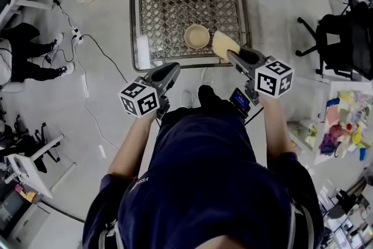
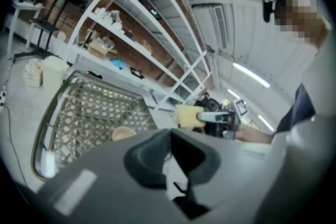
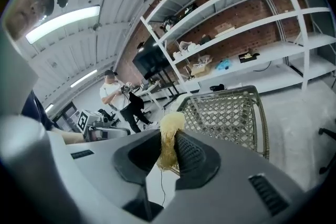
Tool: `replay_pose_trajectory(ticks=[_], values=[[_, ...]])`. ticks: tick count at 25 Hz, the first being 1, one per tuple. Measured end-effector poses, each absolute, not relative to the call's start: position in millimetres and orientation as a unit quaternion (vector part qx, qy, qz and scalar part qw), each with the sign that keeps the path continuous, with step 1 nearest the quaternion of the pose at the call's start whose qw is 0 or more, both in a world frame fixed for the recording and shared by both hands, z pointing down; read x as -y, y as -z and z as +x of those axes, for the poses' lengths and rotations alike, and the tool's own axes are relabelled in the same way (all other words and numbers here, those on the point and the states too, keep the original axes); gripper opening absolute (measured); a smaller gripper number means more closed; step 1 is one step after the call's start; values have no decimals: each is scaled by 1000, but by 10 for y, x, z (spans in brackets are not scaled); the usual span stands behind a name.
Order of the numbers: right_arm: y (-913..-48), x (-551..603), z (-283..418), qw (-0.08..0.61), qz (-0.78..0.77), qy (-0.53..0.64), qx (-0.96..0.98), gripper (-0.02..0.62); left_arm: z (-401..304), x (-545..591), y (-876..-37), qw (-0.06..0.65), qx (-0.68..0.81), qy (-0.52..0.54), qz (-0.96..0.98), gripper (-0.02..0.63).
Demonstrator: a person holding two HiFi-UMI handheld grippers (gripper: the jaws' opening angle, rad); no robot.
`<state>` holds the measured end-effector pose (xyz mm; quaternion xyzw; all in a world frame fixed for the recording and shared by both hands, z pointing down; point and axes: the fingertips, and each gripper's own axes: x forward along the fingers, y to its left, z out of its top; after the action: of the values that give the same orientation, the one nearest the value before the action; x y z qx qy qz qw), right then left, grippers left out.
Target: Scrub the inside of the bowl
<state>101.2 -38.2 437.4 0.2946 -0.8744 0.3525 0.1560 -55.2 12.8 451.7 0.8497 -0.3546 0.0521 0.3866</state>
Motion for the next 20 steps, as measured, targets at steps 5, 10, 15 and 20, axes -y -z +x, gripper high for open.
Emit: replay_pose_trajectory(ticks=[5, 10, 15, 20], values=[[-4596, 604, 1167, 178, 258, -366, 876, 66, -462, 203, -5010, 431, 396, -68, 808, 64], [-4706, 782, 1223, 197, 232, -370, 878, 66, -537, 501, -5603, 480, 435, -97, 756, 122], [-4800, 827, 1312, 201, 228, -393, 868, 66, -614, 734, -6180, 500, 451, -147, 724, 143], [-4940, 835, 1428, 214, 237, -413, 853, 66, -631, 874, -6701, 534, 447, -165, 699, 158]])
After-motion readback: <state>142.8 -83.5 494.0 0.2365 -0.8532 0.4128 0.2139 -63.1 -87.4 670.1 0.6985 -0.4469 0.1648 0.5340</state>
